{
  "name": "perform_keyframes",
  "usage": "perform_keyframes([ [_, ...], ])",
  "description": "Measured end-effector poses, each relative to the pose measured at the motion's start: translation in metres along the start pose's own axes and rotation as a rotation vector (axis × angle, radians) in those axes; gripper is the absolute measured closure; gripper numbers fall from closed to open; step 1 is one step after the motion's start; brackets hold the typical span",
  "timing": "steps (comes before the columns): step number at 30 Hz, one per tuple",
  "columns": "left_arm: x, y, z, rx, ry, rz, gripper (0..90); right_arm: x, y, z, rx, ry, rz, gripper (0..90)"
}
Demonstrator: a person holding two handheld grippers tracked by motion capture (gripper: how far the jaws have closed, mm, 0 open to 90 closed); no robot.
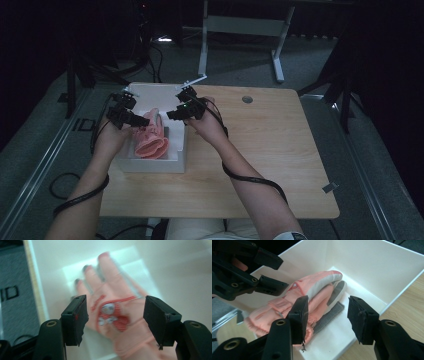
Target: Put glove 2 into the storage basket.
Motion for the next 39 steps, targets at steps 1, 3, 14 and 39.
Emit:
perform_keyframes([
  [1, 0.0, 0.0, 0.0, 0.0, 0.0, 0.0, 35.6, 0.0, 0.0, 0.0, 0.0, 0.0, 0.0, 50.5],
  [3, -0.019, 0.003, -0.012, -0.053, -0.023, 0.038, 34.5, -0.003, -0.003, -0.011, -0.028, 0.015, -0.006, 48.3],
  [14, -0.077, 0.013, -0.034, -0.134, -0.117, 0.155, 33.9, -0.021, -0.018, -0.046, -0.092, 0.029, -0.002, 41.7],
  [39, -0.203, 0.003, -0.018, -0.182, -0.273, 0.428, 8.2, -0.072, -0.108, -0.082, -0.092, -0.016, -0.015, 15.7],
])
Point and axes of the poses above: each handheld gripper's, and its own axes: z roughly forward along the jaws, y roughly out of its top, x roughly to its left, the point moved 6 cm from there along z, roughly forward along the jaws, and after that the axes turned 9 degrees about x, right-handed, at the moved point
